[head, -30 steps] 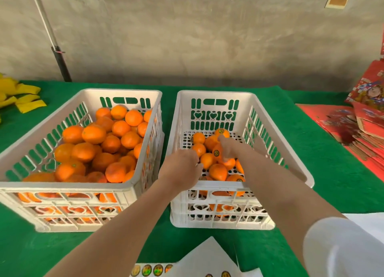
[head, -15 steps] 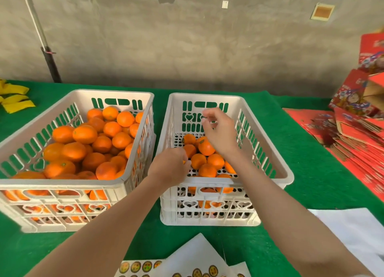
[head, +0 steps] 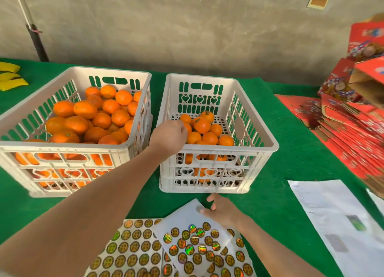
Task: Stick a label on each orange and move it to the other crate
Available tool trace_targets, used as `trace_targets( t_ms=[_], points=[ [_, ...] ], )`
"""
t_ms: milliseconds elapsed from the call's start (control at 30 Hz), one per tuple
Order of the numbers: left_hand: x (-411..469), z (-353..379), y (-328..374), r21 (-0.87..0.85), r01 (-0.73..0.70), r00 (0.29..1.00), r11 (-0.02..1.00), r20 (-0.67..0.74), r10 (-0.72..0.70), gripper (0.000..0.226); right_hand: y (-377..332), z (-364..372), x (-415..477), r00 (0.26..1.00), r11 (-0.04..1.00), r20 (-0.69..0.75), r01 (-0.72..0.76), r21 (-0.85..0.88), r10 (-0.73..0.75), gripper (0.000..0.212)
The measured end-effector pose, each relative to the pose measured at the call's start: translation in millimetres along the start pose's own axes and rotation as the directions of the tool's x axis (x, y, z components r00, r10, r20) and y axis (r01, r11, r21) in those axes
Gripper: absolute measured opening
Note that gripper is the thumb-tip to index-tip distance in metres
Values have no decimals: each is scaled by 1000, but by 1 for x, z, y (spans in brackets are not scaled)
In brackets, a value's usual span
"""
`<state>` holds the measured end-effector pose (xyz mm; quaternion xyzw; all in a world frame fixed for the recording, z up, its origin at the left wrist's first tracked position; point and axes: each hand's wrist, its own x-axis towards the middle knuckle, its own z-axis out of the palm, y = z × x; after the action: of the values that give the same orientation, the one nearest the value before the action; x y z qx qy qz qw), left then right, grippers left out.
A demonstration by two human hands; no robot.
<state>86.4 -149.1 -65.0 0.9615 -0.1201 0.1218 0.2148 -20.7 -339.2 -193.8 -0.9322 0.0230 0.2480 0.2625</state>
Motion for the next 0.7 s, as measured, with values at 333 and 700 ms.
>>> trace_targets(
  t_ms=[333, 700],
  points=[
    [-57, -13, 0, -411, -115, 974, 905, -224, 22, 32, -25, 16, 0, 984, 983, -39, -178, -55, 176, 79],
    [-134, 43, -31, -319, 403, 854, 858, 469, -226, 72, -38, 2, -14, 985, 896, -140, 149, 419, -98, 16]
  ],
)
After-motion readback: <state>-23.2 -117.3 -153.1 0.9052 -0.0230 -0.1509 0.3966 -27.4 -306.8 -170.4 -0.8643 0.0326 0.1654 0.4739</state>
